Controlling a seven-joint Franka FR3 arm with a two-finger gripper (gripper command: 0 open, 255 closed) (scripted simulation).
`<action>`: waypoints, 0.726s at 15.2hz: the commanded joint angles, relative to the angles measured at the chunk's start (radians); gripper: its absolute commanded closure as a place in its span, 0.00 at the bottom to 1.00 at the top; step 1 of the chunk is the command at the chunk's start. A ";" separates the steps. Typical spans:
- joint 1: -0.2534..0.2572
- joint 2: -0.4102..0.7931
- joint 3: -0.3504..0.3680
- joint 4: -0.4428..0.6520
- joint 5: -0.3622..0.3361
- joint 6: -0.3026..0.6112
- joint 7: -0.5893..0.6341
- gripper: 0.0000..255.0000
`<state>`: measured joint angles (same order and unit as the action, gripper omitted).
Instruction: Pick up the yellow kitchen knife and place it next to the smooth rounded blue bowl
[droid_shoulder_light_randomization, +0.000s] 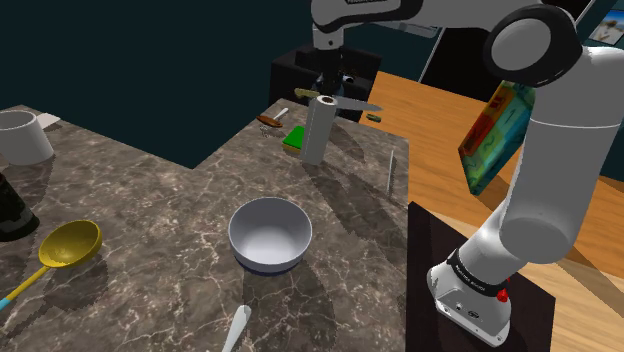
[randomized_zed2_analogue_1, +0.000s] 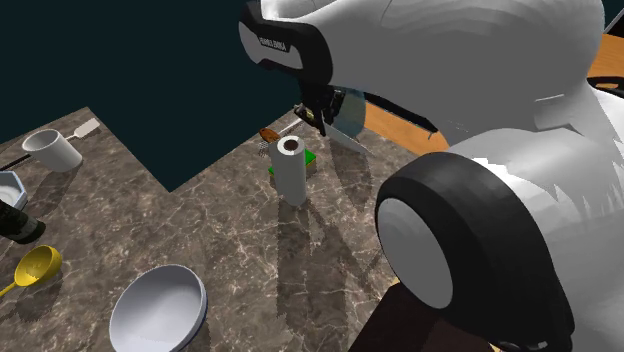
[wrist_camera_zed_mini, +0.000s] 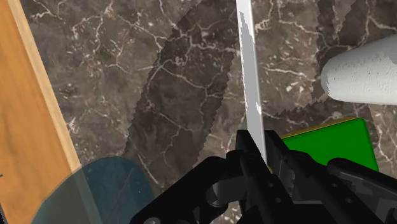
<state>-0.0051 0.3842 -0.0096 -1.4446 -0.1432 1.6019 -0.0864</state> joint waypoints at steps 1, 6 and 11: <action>0.000 0.000 0.000 0.024 0.000 -0.024 -0.004 1.00; 0.001 0.001 -0.001 0.092 0.000 -0.091 -0.013 1.00; 0.043 -0.180 0.026 -0.165 0.009 -0.025 0.065 1.00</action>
<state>0.0297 0.2438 0.0113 -1.5556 -0.1367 1.5647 -0.0373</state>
